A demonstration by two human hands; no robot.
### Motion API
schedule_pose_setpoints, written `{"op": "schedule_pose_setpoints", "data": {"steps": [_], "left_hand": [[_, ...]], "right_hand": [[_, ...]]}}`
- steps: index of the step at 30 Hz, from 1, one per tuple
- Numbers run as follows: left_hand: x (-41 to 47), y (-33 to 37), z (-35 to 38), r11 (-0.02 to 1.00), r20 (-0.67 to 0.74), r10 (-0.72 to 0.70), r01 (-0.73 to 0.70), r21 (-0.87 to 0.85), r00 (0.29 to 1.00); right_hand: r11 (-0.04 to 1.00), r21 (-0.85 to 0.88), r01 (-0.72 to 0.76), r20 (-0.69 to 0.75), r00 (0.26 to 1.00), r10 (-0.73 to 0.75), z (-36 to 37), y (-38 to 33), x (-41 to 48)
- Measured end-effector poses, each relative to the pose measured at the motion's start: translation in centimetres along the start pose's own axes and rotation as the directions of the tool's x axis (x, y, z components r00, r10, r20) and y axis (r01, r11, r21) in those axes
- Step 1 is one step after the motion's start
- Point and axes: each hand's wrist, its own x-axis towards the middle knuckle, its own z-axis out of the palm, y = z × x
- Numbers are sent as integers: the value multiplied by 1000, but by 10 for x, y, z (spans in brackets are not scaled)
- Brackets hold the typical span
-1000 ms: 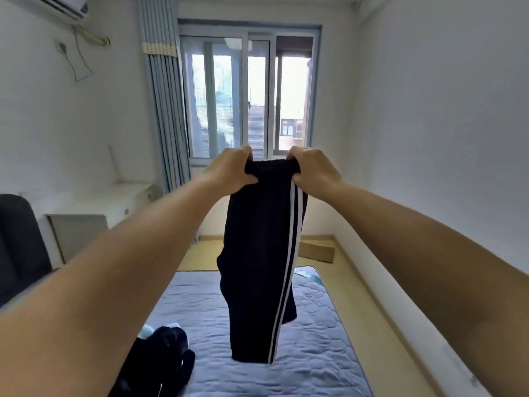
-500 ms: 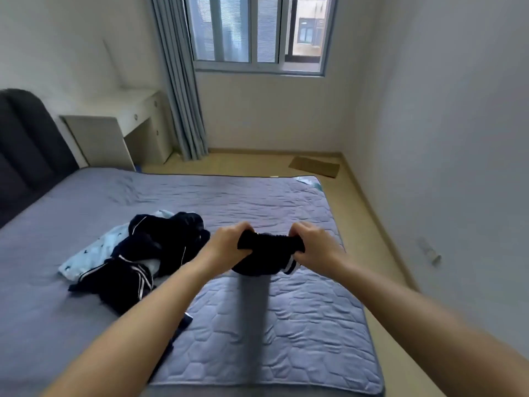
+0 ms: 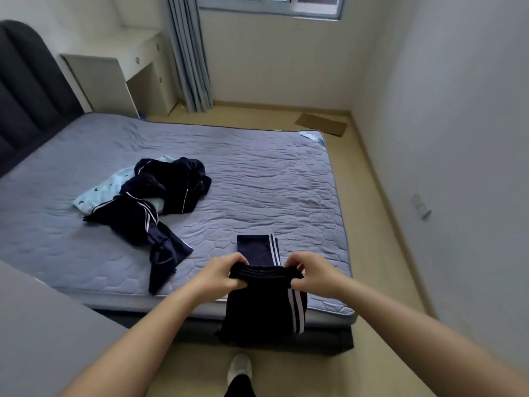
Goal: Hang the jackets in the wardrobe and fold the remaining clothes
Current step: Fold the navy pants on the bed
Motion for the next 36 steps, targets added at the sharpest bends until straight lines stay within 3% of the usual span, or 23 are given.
{"op": "schedule_pose_setpoints", "data": {"steps": [9,16,19,25,29,33,36], "left_hand": [[163,-87,-7,901,14,-224,213,-379,974],[333,-212,26,834,65,-369,361,-418,927],[380,-267,57,782,72,-482,466,-414,873],[347,-355,153,688,222,-657,694,-213,720],[309,-379,191,626,238,-720,758,-183,652],[286,-393,214,600,219,-744,776,-194,631],[272,-399,228,593,241,-717,755,-280,653]], "right_hand": [[922,297,-248,12,967,256,5,70,168],[799,457,-390,-7,897,442,57,171,344],[743,469,-477,40,852,522,96,222,394],[607,291,-739,228,670,706,217,295,370],[564,280,-777,104,608,787,259,318,330],[477,278,-834,174,532,829,282,331,302],[498,259,-828,212,551,807,299,339,276]]}}
